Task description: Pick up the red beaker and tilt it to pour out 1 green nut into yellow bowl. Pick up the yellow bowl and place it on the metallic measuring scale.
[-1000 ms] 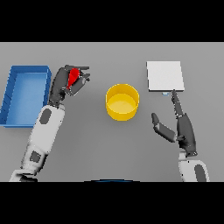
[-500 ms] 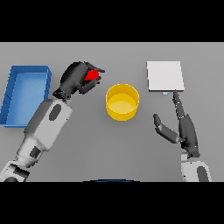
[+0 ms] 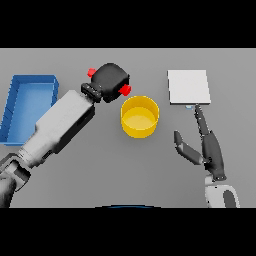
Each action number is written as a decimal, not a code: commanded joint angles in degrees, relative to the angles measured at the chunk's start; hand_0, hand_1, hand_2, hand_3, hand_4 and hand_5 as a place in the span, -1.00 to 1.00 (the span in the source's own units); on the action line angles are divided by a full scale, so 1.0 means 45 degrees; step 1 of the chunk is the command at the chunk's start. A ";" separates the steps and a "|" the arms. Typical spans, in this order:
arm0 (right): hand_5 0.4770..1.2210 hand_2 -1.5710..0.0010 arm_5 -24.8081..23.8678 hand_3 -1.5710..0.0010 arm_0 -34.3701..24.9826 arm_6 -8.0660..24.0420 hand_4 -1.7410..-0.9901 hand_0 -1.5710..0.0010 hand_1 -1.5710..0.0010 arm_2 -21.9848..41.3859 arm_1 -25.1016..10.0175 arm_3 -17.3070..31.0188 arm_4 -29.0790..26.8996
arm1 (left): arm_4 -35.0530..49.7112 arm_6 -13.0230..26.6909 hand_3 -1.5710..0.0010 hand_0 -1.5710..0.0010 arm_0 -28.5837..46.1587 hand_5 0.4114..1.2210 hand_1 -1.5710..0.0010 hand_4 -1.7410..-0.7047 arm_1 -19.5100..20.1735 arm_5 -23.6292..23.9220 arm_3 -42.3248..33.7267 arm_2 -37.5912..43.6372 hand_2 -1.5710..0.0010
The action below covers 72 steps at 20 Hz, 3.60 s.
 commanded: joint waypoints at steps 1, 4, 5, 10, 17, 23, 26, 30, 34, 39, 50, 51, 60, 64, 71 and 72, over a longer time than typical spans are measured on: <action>-0.45 1.00 0.0041 1.00 0.0012 -0.0030 0.81 1.00 1.00 -0.0064 -0.0031 0.0034 -0.0099 | -0.0351 -0.0164 -1.00 -1.00 -0.0371 0.98 -1.00 -0.69 0.0040 -0.0273 0.0291 -0.0410 -1.00; -0.48 1.00 0.0022 1.00 0.0198 0.0081 0.82 1.00 1.00 0.0089 0.0078 -0.0121 0.0017 | -0.1051 -0.0131 -1.00 -1.00 -0.1042 0.99 -1.00 -0.84 -0.0128 -0.0863 0.0846 -0.1386 -1.00; -0.46 1.00 0.0125 1.00 0.0076 0.0324 0.80 1.00 1.00 0.0034 0.0018 -0.0044 -0.0081 | -0.1315 -0.0251 -1.00 -1.00 -0.1322 0.99 -1.00 -0.87 -0.0184 -0.1031 0.1101 -0.1748 -1.00; -0.42 1.00 0.0174 1.00 -0.0019 0.0088 0.80 1.00 1.00 0.0052 -0.0018 0.0133 -0.0058 | -0.2567 -0.0476 -1.00 -1.00 -0.2423 1.00 -1.00 -0.96 -0.0268 -0.1493 0.2008 -0.3281 -1.00; -0.40 1.00 0.0285 1.00 -0.0060 0.0086 0.82 1.00 1.00 0.0051 0.0054 -0.0108 -0.0297 | -0.3440 -0.0157 -1.00 -1.00 -0.2936 1.00 -1.00 -0.99 -0.0729 -0.1103 0.2401 -0.4577 -1.00; -0.46 1.00 -0.0177 1.00 -0.0107 0.0059 0.75 1.00 1.00 0.0136 0.0241 0.0186 0.0206 | -0.4391 -0.0416 -1.00 -1.00 -0.3506 1.00 -1.00 -0.99 -0.0933 -0.0995 0.2806 -0.6136 -1.00; -0.47 1.00 -0.0170 1.00 -0.0025 -0.0054 0.81 1.00 1.00 0.0194 0.0207 0.0189 0.0308 | -0.4822 -0.1044 -1.00 -1.00 -0.4250 1.00 -1.00 -0.98 -0.1131 -0.1371 0.3086 -0.6956 -1.00; -0.45 1.00 -0.0244 1.00 -0.0055 -0.0104 0.85 1.00 1.00 0.0233 0.0258 0.0182 0.0388 | -0.5202 -0.1096 -1.00 -1.00 -0.4832 1.00 -1.00 -0.98 -0.1616 -0.1742 0.3496 -0.7729 -1.00; -0.44 1.00 -0.0219 1.00 -0.0328 0.0149 0.88 1.00 1.00 0.0107 0.0173 0.0302 0.0302 | -0.4768 -0.1683 -1.00 -1.00 -0.5735 1.00 -1.00 -0.97 -0.1453 -0.1057 0.4029 -0.7456 -1.00; -0.45 1.00 -0.0337 1.00 -0.0141 -0.0070 0.91 1.00 1.00 0.0209 0.0116 0.0172 0.0577 | -0.3592 -0.1827 -0.61 -1.00 -0.7387 1.00 -1.00 -0.98 -0.0677 -0.0918 0.5248 -0.6100 -1.00; -0.49 1.00 -0.0254 1.00 -0.0542 0.0101 0.96 1.00 1.00 0.0207 0.0454 0.0404 0.0144 | 0.2366 0.0586 -0.85 -1.00 -0.8080 1.00 -1.00 -1.00 0.2038 0.0510 0.8660 -0.0276 -1.00; -0.49 1.00 -0.0214 1.00 -0.0443 -0.0050 0.97 1.00 1.00 0.0241 0.0499 0.0464 0.0092 | 0.2952 0.0829 -0.85 -1.00 -0.7742 1.00 -1.00 -1.00 0.2445 0.0870 0.8731 0.0135 -1.00; -0.53 1.00 -0.0298 1.00 -0.0484 0.0009 0.85 1.00 1.00 0.0240 0.0209 0.0555 0.0385 | 0.7981 0.2918 -0.86 -1.00 -0.3524 1.00 -1.00 -1.00 0.4594 0.3884 0.7447 0.3040 -1.00; -0.54 1.00 -0.0519 1.00 -0.0508 0.0289 0.83 1.00 1.00 0.0417 0.0199 0.0359 0.0865 | 0.9728 0.4197 -0.88 -1.00 -0.1229 1.00 -1.00 -1.00 0.4956 0.4812 0.4928 0.3569 -1.00; -0.55 1.00 -0.0384 1.00 -0.0474 -0.0067 0.92 1.00 1.00 0.0312 0.0114 0.0805 0.0706 | 1.1217 0.6380 -0.84 -1.00 0.2820 1.00 -1.00 -1.00 0.5491 0.7007 -0.0127 0.3350 -1.00; -0.55 1.00 -0.0315 1.00 -0.0392 -0.0180 0.93 1.00 1.00 0.0263 0.0063 0.0685 0.0578 | 1.1344 0.6592 -0.85 -1.00 0.2972 1.00 -1.00 -1.00 0.5471 0.7231 -0.0334 0.3357 -1.00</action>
